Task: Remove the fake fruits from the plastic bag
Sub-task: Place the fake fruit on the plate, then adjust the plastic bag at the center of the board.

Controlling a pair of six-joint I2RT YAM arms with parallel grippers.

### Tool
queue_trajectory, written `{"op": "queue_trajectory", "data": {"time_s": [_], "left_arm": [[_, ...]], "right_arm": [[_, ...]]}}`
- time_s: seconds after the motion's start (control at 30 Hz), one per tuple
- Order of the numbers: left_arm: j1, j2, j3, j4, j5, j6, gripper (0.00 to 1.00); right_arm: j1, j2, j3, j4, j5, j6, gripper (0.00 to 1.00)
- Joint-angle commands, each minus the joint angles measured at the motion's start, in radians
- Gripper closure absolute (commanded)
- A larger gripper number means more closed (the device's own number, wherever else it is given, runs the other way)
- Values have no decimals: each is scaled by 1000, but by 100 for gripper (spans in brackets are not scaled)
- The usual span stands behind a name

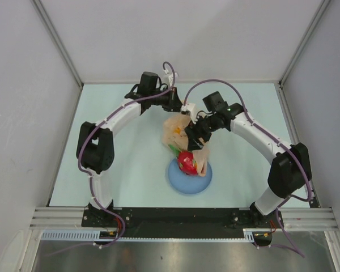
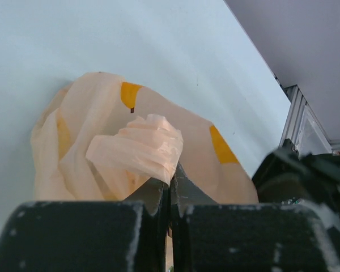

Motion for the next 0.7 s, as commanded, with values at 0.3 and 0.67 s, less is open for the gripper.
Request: {"op": "queue_trajectory", "data": {"time_s": [0.3, 0.67], "left_arm": [[39, -118, -31, 42, 24, -17, 98], [39, -118, -22, 28, 13, 3, 98]], "right_arm": [[-113, -31, 2, -100, 128, -15, 11], [-92, 37, -28, -181, -67, -99, 6]]}}
